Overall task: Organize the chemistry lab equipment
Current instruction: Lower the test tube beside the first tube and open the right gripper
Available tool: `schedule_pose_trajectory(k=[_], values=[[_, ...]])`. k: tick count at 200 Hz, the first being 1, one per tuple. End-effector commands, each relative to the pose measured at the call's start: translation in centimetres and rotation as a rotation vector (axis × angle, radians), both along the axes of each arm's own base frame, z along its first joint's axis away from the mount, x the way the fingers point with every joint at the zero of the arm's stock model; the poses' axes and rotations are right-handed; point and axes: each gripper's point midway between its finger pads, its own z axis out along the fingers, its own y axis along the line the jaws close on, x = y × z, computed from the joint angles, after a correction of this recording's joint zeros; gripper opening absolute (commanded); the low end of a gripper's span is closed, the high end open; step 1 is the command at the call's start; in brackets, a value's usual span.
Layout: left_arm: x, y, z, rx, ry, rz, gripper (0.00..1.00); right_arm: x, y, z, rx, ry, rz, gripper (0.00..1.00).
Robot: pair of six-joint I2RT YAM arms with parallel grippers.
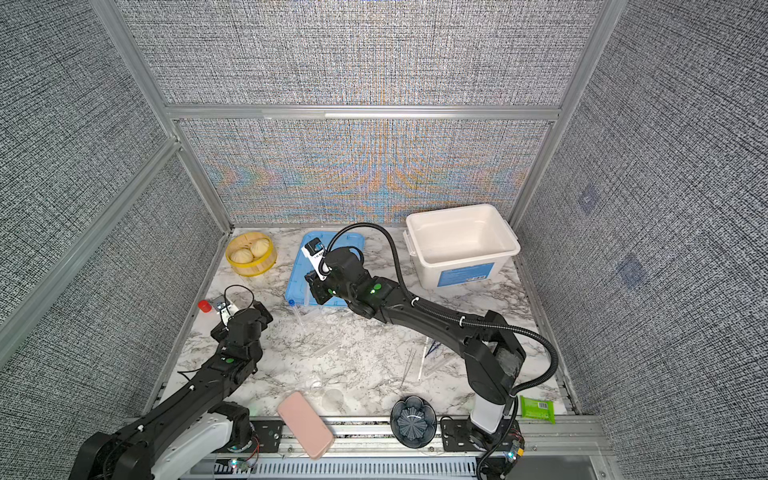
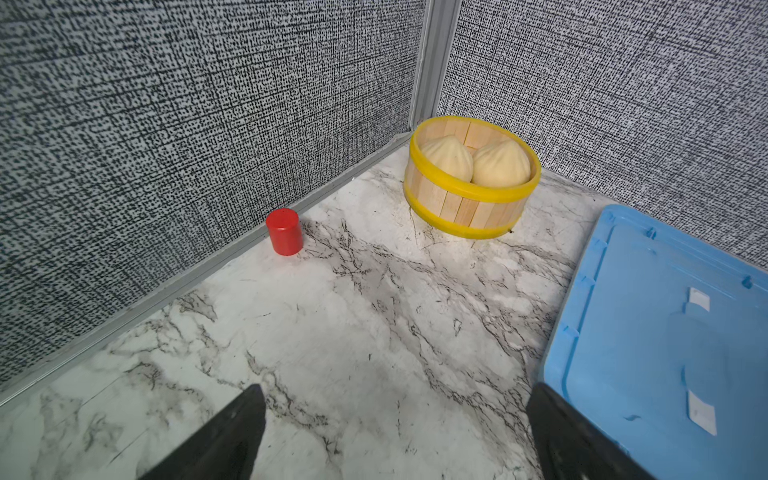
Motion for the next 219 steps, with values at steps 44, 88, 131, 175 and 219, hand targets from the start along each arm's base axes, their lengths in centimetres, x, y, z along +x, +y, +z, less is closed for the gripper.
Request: schedule_pose_trajectory(k=[44, 88, 131, 175, 219], values=[[0.2, 0.2, 0.7, -0.014, -0.036, 0.02, 0.99, -0.3, 0.9, -2.1, -0.047, 0.079, 0.023, 0.13], [0.1, 0.2, 0.7, -0.015, -0.036, 0.022, 0.99, -0.4, 1.4, -3.0, -0.087, 0.084, 0.04, 0.13], [0.1, 0.3, 0.8, -0.014, -0.041, 0.027, 0.99, -0.5, 2.1, -4.5, -0.145, 0.09, 0.054, 0.13], [0.0, 0.3, 0.8, -0.014, -0.042, 0.027, 0.99, -0.4, 2.6, -5.3, -0.185, 0.089, 0.056, 0.13], [0.0, 0.4, 0.8, -0.013, -0.041, 0.031, 0.99, -0.3, 2.9, -5.9, -0.202, 0.092, 0.059, 0.12]])
